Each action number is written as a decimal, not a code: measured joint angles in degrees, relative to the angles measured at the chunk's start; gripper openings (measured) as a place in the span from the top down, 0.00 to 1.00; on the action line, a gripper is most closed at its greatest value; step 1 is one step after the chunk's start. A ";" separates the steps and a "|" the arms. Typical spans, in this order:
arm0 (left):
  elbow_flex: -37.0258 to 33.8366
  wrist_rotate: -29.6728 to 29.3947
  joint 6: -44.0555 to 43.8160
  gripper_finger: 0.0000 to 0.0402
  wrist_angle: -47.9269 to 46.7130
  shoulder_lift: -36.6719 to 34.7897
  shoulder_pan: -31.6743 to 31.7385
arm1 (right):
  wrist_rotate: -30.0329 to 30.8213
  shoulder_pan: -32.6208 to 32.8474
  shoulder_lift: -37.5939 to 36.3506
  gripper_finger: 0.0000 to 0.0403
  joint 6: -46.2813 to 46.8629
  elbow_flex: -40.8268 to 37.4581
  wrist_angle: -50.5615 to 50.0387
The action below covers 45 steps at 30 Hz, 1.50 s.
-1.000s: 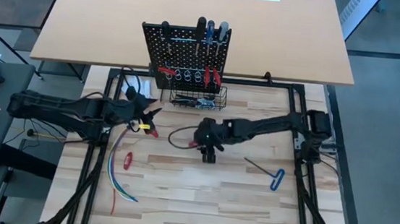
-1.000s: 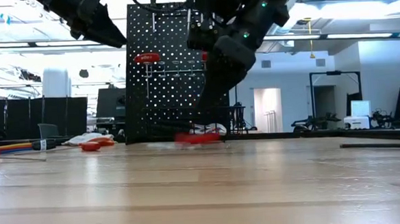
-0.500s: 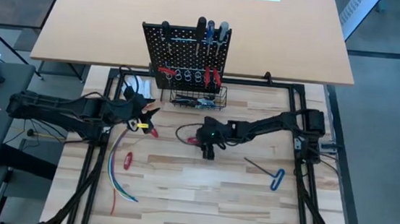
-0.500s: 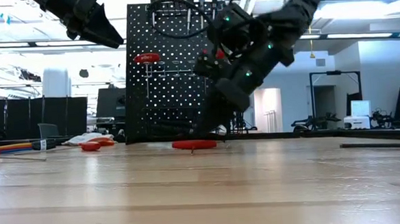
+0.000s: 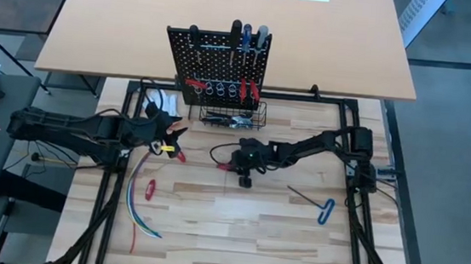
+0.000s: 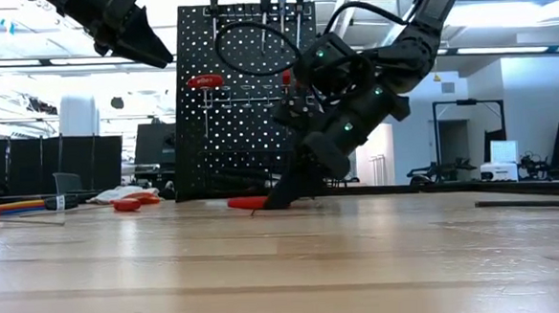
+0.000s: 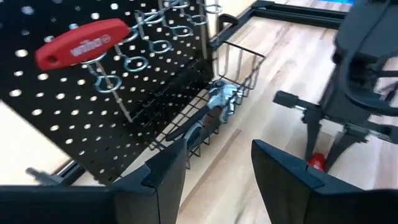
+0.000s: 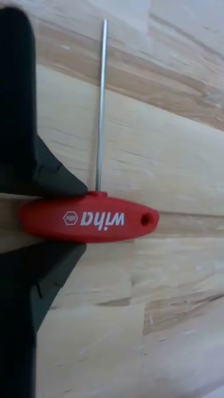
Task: Hang tools onto peg board
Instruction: Hang the red allen wrench on the black pegboard
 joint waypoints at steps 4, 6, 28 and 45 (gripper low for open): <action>0.00 3.43 2.46 0.56 0.76 0.97 0.00 | 5.85 0.78 -3.36 0.80 1.36 -0.20 -1.36; -0.03 4.88 4.08 0.56 1.41 1.76 0.00 | 11.71 2.39 -5.82 0.80 0.44 -0.52 -2.63; -1.57 22.65 -0.64 0.51 40.94 21.67 0.00 | 66.04 27.38 -14.59 0.81 -47.15 -0.37 26.70; -1.46 35.14 -2.36 0.51 45.72 23.37 0.00 | 66.19 26.64 -14.65 0.81 -45.59 -0.37 24.57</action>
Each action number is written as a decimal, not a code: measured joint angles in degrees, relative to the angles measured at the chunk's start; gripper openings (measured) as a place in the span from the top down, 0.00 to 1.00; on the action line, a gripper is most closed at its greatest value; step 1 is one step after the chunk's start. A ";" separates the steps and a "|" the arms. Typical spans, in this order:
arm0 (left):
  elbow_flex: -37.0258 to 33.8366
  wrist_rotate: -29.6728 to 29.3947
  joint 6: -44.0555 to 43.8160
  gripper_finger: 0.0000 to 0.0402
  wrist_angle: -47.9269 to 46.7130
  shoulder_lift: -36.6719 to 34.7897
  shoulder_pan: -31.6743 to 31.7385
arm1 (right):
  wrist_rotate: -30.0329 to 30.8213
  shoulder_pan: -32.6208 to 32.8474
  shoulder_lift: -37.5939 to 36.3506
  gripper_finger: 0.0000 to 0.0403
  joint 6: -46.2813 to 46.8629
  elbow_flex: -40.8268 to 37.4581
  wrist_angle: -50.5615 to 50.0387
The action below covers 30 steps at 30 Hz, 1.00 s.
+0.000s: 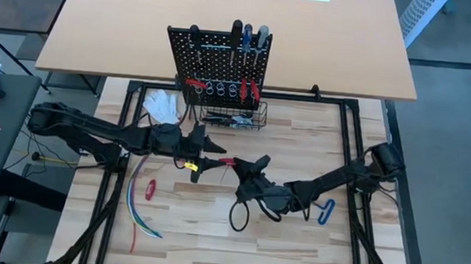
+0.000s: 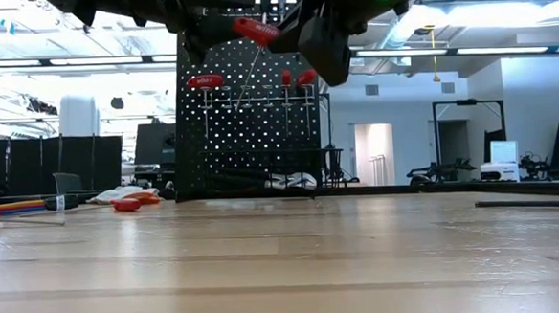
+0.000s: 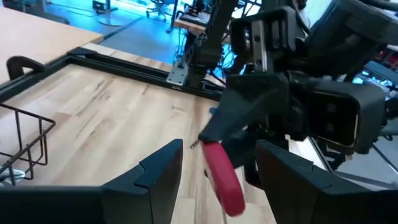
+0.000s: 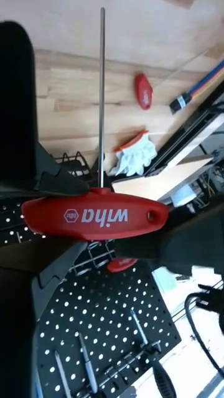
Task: Hang tools onto peg board
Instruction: Hang the red allen wrench on the black pegboard
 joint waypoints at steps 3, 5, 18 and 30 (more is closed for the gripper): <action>0.00 1.31 -1.06 0.49 -0.04 0.02 0.00 | 0.15 0.01 0.00 0.81 0.02 0.00 0.14; 0.00 2.43 -1.40 0.47 -0.09 0.00 0.00 | 0.15 0.00 0.00 0.81 0.02 0.00 0.02; 0.00 1.27 1.11 0.49 -2.67 0.55 1.09 | 0.09 0.11 0.00 0.81 0.15 0.00 0.41; 0.00 2.67 1.54 0.77 -2.78 1.38 1.40 | 0.02 0.02 0.00 0.80 1.52 0.00 0.21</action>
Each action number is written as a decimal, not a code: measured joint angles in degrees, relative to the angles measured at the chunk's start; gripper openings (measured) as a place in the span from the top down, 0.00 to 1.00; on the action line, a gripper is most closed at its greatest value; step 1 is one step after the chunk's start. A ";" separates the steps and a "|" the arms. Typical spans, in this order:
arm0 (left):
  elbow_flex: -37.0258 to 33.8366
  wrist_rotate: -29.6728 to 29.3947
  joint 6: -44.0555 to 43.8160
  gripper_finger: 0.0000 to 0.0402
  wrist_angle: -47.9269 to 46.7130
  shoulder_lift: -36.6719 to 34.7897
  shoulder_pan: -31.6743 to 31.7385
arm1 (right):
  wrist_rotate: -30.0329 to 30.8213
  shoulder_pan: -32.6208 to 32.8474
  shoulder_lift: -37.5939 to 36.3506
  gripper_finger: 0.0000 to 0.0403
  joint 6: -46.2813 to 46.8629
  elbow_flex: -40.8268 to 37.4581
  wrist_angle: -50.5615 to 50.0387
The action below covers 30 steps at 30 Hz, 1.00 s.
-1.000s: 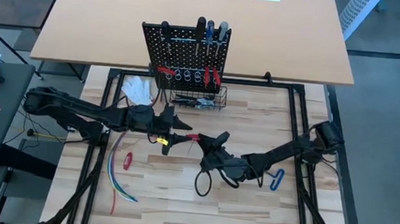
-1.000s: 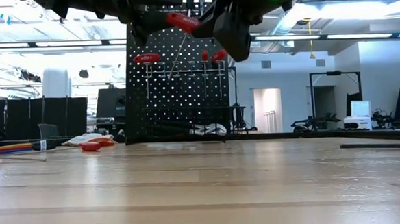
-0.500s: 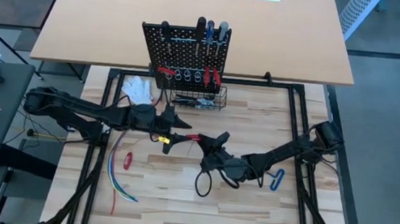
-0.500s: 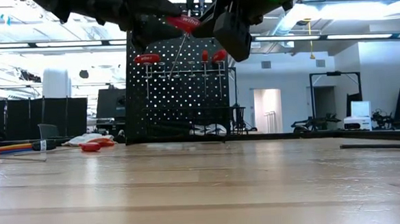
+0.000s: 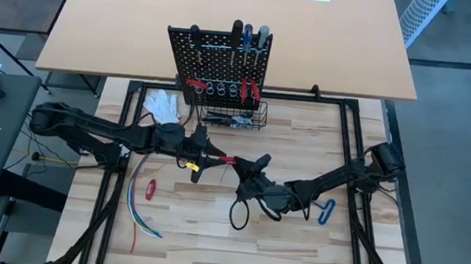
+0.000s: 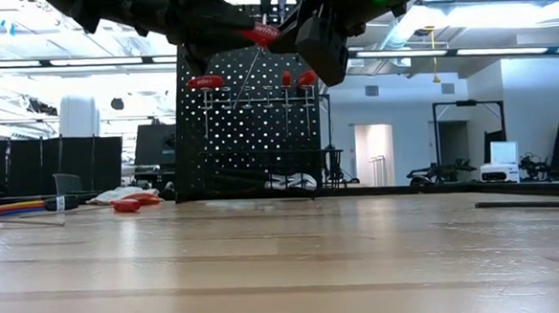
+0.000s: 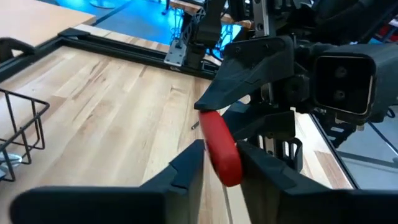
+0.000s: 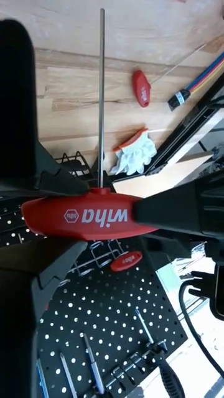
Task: Hang tools onto peg board
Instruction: Hang the red allen wrench on the black pegboard
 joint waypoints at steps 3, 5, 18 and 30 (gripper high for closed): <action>0.00 -0.10 0.62 0.84 0.20 -0.02 0.01 | 0.05 0.00 -0.01 0.80 -0.03 0.00 0.13; 0.00 -0.17 1.14 0.88 0.10 -0.01 0.02 | 0.14 0.00 -0.02 0.80 -0.21 0.00 -0.03; -0.02 -4.89 4.47 0.92 -2.39 -2.99 0.00 | -0.94 -2.09 -1.67 0.60 10.11 0.07 -7.70; -3.52 -36.21 19.67 0.92 0.64 -12.84 -6.18 | -19.00 -8.52 -6.19 0.45 34.16 0.02 -28.23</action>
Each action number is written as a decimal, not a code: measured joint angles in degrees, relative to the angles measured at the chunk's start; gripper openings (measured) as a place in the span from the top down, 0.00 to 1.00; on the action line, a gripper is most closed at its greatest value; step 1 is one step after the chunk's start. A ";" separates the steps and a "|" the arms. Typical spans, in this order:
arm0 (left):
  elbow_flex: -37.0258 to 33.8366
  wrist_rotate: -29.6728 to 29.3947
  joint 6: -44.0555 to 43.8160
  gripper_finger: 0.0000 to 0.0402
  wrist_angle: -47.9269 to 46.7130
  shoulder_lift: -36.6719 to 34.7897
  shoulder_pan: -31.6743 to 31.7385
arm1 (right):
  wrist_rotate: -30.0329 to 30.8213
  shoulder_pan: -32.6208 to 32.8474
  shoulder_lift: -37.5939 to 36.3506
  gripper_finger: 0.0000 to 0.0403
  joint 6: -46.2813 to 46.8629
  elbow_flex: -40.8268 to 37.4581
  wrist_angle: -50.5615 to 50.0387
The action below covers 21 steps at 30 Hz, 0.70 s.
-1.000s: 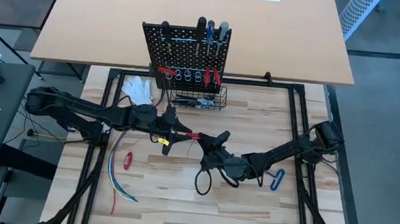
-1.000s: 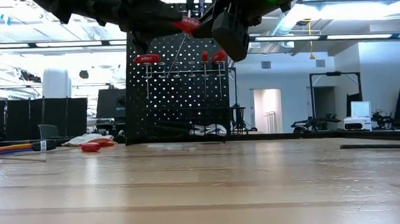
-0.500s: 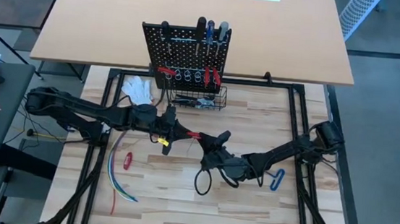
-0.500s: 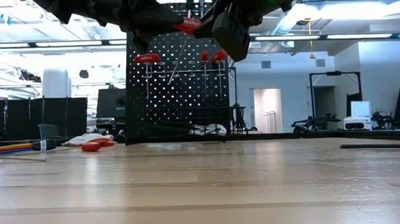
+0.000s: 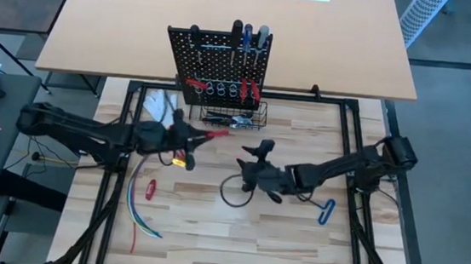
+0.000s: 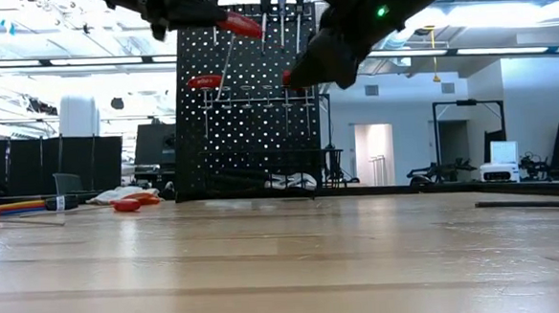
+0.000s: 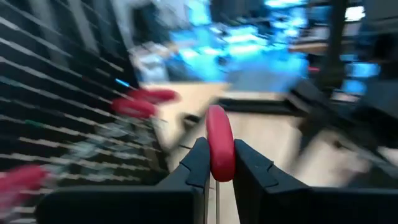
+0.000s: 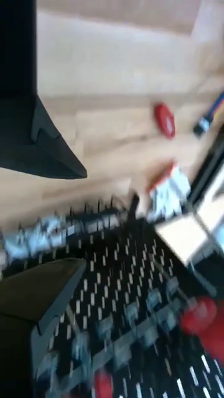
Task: Hang tools onto peg board
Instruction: Hang the red allen wrench on the black pegboard
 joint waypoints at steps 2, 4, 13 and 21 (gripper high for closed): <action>-2.73 -6.00 6.41 0.92 7.52 0.20 -0.97 | -2.37 0.22 1.34 0.47 0.88 0.00 -0.13; -5.11 -11.30 13.45 0.92 17.45 0.76 -1.06 | -3.01 1.20 2.74 0.48 2.17 0.00 -1.30; -7.76 -6.34 25.47 0.92 44.51 0.67 6.80 | -1.46 5.20 7.69 0.52 3.35 -0.02 -2.93; -6.65 -1.42 15.93 0.92 40.65 1.92 18.93 | -0.51 4.65 8.38 0.55 3.35 -0.02 -2.36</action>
